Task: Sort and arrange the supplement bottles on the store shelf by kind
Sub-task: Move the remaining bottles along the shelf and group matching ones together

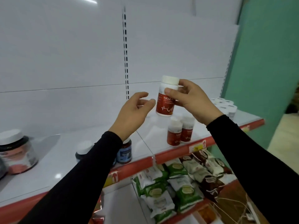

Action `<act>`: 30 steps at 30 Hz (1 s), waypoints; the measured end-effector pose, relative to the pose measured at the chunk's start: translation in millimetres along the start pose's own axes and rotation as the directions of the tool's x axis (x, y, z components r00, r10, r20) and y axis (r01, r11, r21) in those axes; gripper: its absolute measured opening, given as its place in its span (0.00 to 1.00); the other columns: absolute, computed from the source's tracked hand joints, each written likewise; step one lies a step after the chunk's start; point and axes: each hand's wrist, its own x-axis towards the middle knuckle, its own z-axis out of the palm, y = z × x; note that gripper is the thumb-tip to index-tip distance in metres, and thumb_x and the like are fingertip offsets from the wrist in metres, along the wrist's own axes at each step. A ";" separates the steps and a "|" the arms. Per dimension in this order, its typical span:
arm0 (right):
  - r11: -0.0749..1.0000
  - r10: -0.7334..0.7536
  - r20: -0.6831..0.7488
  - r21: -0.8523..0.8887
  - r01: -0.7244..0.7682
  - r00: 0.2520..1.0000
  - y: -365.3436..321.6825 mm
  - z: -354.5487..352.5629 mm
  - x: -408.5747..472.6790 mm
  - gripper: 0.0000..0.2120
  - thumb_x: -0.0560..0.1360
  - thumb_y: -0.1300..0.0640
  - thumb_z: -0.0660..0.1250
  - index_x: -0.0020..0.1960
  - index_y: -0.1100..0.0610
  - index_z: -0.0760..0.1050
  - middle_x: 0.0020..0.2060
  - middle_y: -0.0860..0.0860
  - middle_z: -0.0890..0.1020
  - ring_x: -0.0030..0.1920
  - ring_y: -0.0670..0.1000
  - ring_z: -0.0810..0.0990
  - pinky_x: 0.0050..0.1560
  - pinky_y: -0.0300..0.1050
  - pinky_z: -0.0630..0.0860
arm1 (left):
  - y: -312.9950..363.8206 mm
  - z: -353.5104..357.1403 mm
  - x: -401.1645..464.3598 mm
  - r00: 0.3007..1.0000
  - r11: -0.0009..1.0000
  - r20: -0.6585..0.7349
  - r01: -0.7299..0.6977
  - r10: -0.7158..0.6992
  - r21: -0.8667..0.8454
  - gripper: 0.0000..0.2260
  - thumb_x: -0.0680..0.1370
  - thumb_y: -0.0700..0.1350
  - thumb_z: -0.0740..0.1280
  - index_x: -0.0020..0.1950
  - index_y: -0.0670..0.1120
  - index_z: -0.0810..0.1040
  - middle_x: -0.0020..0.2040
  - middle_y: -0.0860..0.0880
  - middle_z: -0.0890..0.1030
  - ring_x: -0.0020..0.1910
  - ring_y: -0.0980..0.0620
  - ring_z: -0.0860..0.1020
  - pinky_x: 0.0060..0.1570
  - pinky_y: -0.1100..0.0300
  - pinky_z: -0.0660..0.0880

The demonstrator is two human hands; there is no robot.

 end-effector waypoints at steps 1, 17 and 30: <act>1.000 0.004 -0.026 -0.002 -0.004 1.000 2.2 -13.6 -2.4 0.22 0.72 0.52 0.75 0.64 0.54 0.75 0.51 0.51 0.84 0.51 0.47 0.84 0.52 0.44 0.81 | -0.2 7.6 0.1 1.000 1.000 -0.003 0.005 -0.005 -0.002 0.17 0.78 0.57 0.65 0.66 0.56 0.73 0.55 0.55 0.81 0.53 0.58 0.80 0.49 0.65 0.75; 0.997 -0.069 0.012 0.039 0.069 0.998 128.1 -188.1 43.0 0.22 0.70 0.50 0.76 0.61 0.49 0.76 0.52 0.46 0.83 0.52 0.44 0.82 0.51 0.41 0.79 | -32.4 132.1 11.9 0.892 0.980 -0.411 0.197 -0.187 -0.019 0.15 0.80 0.57 0.60 0.61 0.51 0.76 0.55 0.50 0.81 0.57 0.52 0.79 0.61 0.53 0.73; 0.990 -0.017 0.288 0.140 -0.024 0.957 192.9 -161.6 44.8 0.23 0.70 0.52 0.76 0.61 0.43 0.71 0.51 0.37 0.78 0.44 0.29 0.78 0.36 0.23 0.72 | -37.2 181.2 -12.8 0.746 0.924 -0.578 0.382 -0.330 -0.033 0.17 0.81 0.61 0.53 0.62 0.52 0.71 0.63 0.48 0.76 0.61 0.50 0.75 0.67 0.46 0.68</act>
